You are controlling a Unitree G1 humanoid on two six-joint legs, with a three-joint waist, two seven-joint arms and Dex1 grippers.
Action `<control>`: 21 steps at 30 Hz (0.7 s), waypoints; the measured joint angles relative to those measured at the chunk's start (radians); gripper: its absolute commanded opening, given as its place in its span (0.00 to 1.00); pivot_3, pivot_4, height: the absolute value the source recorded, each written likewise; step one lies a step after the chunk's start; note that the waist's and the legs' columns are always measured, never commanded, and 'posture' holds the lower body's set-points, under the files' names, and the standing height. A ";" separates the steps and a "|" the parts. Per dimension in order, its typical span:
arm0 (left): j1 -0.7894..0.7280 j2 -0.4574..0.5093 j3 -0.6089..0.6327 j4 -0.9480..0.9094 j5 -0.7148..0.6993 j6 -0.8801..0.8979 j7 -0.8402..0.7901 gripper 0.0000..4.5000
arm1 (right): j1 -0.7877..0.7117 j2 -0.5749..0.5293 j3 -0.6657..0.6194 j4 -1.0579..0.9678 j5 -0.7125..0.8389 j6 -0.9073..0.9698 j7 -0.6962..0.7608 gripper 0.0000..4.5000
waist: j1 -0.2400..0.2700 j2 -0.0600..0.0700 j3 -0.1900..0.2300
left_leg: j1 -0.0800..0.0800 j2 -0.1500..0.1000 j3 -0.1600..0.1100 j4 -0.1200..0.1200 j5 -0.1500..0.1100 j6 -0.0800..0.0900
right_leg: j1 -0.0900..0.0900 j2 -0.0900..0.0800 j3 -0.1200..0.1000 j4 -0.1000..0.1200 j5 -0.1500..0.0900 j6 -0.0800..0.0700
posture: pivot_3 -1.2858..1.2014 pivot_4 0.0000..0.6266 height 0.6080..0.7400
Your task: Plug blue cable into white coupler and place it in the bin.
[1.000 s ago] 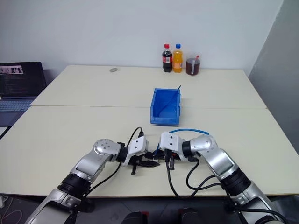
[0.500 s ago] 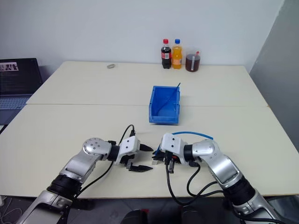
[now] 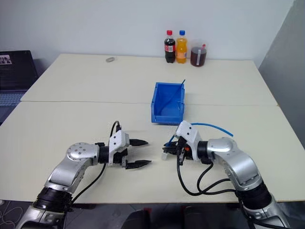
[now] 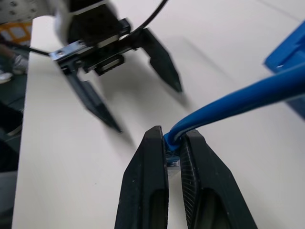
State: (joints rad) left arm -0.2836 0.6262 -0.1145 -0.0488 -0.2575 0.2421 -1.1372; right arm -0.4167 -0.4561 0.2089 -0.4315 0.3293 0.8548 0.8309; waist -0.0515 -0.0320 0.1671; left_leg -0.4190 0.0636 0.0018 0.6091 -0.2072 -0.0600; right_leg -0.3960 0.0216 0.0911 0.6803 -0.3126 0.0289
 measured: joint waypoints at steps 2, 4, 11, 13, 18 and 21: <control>0.007 0.010 0.012 -0.035 -0.020 0.031 0.010 0.91 | -0.009 0.002 -0.013 -0.001 0.012 0.013 -0.011 0.02 | -0.001 -0.001 0.002 | 0.000 0.000 0.000 0.000 0.000 0.000 | 0.000 0.000 0.000 0.000 0.000 0.000 | 0.52 0.24 1.00; 0.022 0.017 0.039 -0.091 -0.059 0.089 0.021 0.91 | -0.063 0.014 -0.045 0.009 0.040 0.031 -0.030 0.02 | -0.007 -0.001 0.007 | 0.000 0.000 0.001 0.000 0.000 0.000 | -0.001 0.000 -0.001 0.001 0.000 0.001 | 0.52 0.24 1.00; 0.026 0.022 0.093 -0.178 -0.121 0.186 0.090 0.91 | -0.261 0.047 -0.110 0.149 0.079 -0.006 -0.052 0.02 | -0.005 -0.002 0.008 | 0.000 0.000 0.000 0.000 0.000 0.000 | 0.000 0.000 -0.001 0.001 0.002 -0.001 | 0.52 0.24 1.00; 0.027 0.029 0.105 -0.177 -0.122 0.193 0.103 0.91 | -0.296 0.047 -0.110 0.208 0.077 -0.030 -0.050 0.02 | -0.005 -0.002 0.008 | -0.001 -0.001 0.001 0.001 0.000 0.000 | -0.002 -0.001 -0.001 0.001 0.002 -0.002 | 0.52 0.24 1.00; -0.013 0.007 0.123 -0.168 -0.123 0.213 0.171 0.91 | -0.485 0.100 -0.107 0.455 0.003 -0.164 -0.083 0.02 | -0.006 -0.002 0.008 | -0.002 0.000 0.002 0.001 0.000 0.000 | -0.004 0.000 -0.001 0.002 0.003 -0.004 | 0.52 0.24 1.00; -0.059 -0.015 0.124 -0.155 -0.125 0.222 0.214 0.91 | -0.576 0.125 -0.101 0.636 -0.047 -0.254 -0.103 0.02 | -0.004 -0.002 0.008 | -0.003 0.000 0.002 0.001 0.000 0.000 | -0.005 0.000 -0.002 0.002 0.003 -0.004 | 0.52 0.24 1.00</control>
State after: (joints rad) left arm -0.3421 0.6109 0.0095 -0.2040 -0.3821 0.4636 -0.9233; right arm -0.9923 -0.3314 0.1077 0.2049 0.2822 0.6012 0.7275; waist -0.0560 -0.0339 0.1751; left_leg -0.4217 0.0635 0.0037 0.6102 -0.2070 -0.0602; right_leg -0.4005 0.0215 0.0895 0.6828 -0.3093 0.0252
